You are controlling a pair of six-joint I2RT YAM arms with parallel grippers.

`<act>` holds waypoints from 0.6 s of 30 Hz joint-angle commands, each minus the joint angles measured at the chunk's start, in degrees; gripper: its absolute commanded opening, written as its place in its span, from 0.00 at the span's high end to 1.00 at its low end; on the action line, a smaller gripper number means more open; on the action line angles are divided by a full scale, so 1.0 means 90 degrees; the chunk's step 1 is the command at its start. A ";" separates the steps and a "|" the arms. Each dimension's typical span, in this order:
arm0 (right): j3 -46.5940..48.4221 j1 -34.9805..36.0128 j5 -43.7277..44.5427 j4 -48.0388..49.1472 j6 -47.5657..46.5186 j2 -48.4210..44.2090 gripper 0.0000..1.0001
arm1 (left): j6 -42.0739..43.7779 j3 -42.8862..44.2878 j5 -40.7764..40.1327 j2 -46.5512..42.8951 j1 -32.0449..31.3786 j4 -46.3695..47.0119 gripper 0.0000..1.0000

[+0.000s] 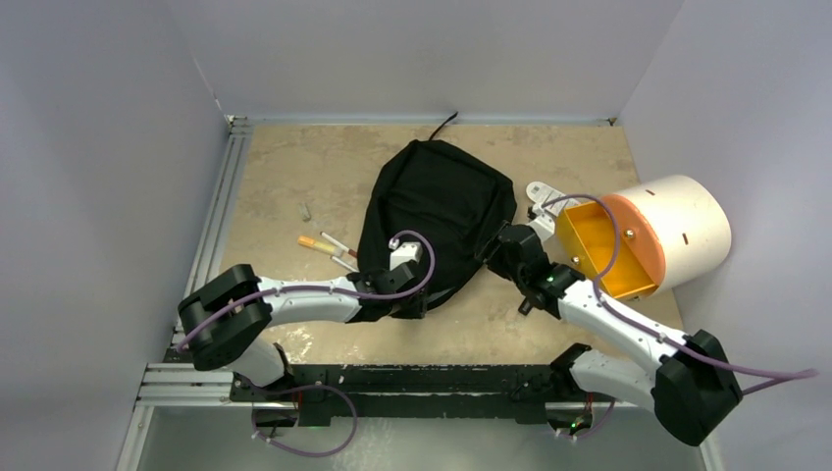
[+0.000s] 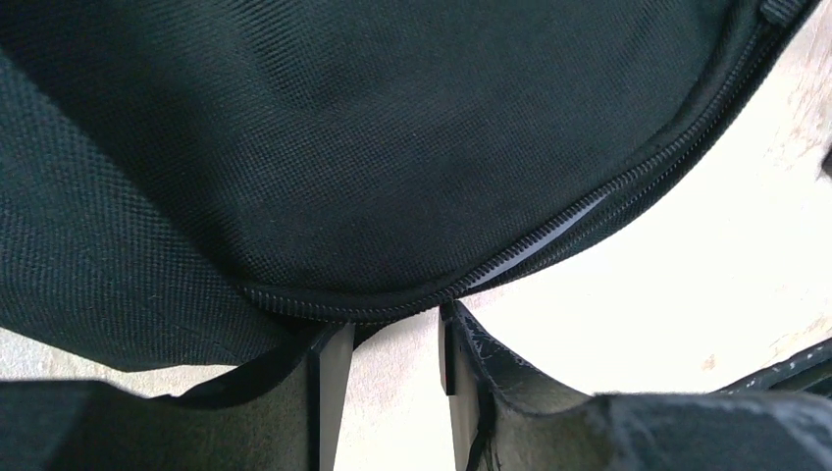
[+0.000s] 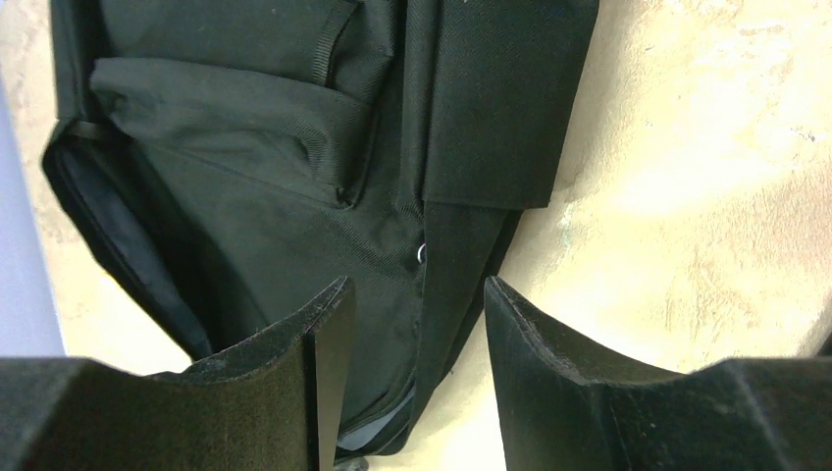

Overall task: Pack the student bag
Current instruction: Adjust the student bag at the center of the board.

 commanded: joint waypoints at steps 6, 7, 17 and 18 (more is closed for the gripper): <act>0.0426 -0.0442 -0.1258 0.0634 -0.0887 0.0865 0.45 | 0.0181 -0.0517 0.0169 -0.0408 0.0529 -0.0663 0.61; 0.0419 -0.0441 -0.1308 0.0649 -0.0913 0.0928 0.45 | 0.0218 -0.0493 0.0204 -0.0435 0.0529 -0.0651 0.60; 0.0426 -0.0460 -0.1915 0.0547 -0.1254 0.1206 0.45 | 0.0683 0.0031 0.0612 -0.0493 0.0429 -0.0466 0.58; 0.0424 -0.0463 -0.1910 0.0489 -0.1274 0.1212 0.45 | 0.0689 0.0100 0.0626 -0.0482 0.0423 -0.0484 0.58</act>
